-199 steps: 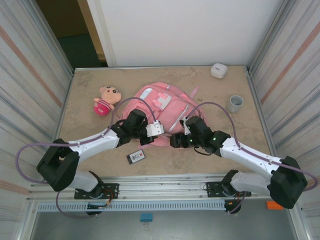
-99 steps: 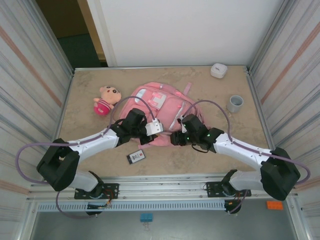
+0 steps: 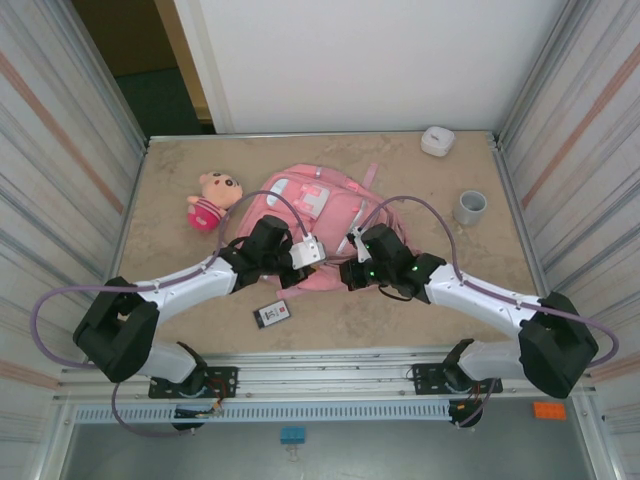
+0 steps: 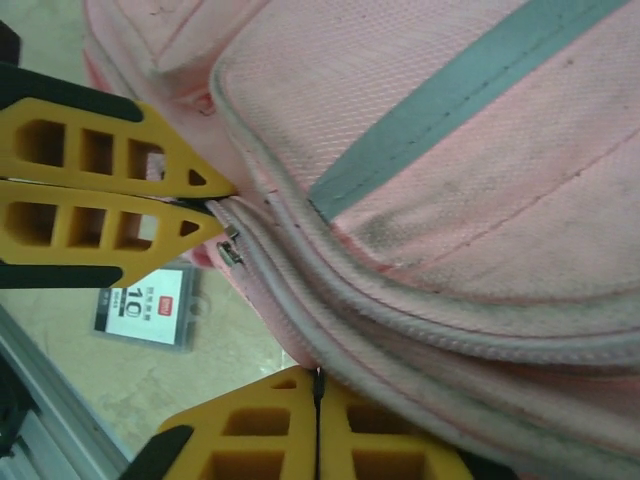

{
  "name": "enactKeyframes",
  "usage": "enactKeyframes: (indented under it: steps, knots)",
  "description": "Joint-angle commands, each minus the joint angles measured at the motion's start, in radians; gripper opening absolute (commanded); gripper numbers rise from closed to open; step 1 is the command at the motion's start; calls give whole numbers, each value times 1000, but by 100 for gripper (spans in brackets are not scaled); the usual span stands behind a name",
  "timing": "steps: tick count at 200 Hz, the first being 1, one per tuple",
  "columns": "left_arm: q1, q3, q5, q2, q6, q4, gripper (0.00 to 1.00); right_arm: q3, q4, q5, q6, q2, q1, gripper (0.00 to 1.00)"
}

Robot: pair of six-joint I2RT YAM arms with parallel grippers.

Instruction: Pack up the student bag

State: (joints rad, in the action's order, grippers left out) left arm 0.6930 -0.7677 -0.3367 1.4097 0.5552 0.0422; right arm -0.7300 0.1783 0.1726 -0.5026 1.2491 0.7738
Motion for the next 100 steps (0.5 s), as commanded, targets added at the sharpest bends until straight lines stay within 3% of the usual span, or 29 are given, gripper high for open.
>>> enactKeyframes:
  steps: [1,35,83,100]
  knots:
    - [5,8,-58,-29,-29,-52,7,-29,-83,26,17,-44,-3,2]
    - [5,12,-45,-63,-42,-52,36,-8,-78,46,0,-79,-26,0]
    - [5,16,11,-112,6,-22,67,13,-73,58,-7,-97,-34,0]
    - [5,6,78,-97,57,4,75,12,-39,32,-28,-91,-37,19]
